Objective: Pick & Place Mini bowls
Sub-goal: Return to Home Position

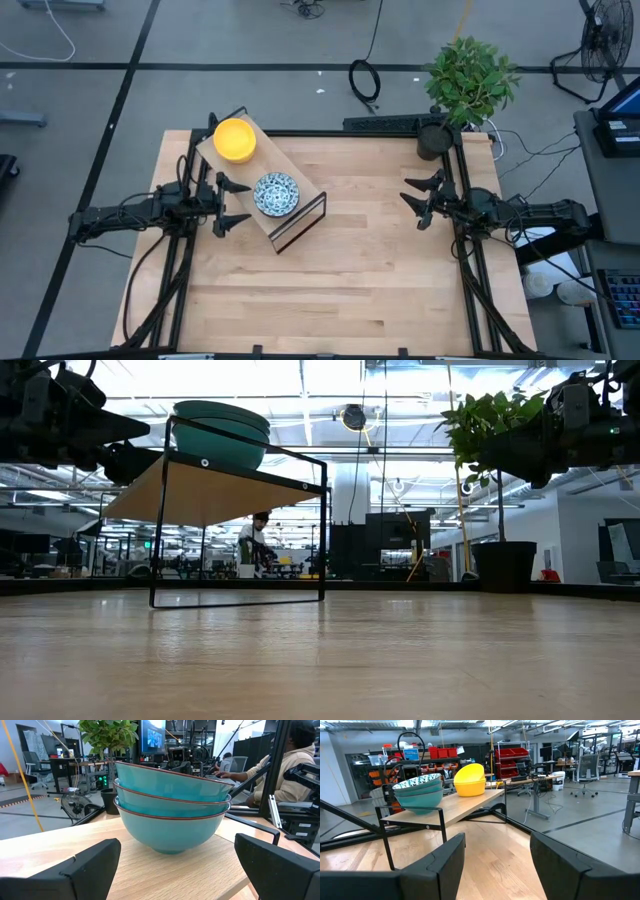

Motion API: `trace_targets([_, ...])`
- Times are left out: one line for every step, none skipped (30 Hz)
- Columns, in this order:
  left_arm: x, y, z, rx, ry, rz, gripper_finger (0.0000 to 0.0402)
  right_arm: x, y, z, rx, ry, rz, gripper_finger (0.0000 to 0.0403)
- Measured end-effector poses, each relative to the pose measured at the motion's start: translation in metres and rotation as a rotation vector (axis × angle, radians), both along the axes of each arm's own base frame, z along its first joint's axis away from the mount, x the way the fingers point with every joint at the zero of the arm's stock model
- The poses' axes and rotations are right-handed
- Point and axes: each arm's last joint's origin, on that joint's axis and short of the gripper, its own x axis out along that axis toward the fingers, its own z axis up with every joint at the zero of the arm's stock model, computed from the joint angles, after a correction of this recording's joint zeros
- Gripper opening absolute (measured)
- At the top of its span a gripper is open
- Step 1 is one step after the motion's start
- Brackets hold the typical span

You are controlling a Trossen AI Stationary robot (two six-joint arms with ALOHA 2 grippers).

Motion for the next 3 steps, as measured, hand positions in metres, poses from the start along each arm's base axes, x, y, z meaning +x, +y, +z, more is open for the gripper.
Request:
trace_targets([0.0, 0.0, 0.0, 0.0, 0.0, 0.0, 0.0392, 0.0, 0.0, 0.0, 0.0, 0.0, 0.0, 0.021])
trace_targets([0.0, 0.0, -0.0001, 0.0, 0.0, 0.0, 0.0392, 0.0, 0.0, -0.0001, 0.0, 0.001, 0.0, 0.021])
trace_targets([0.0, 0.0, 0.0, 0.0, 0.0, 0.0, 0.0392, 0.0, 0.0, 0.0, 0.0, 0.0, 0.0, 0.021])
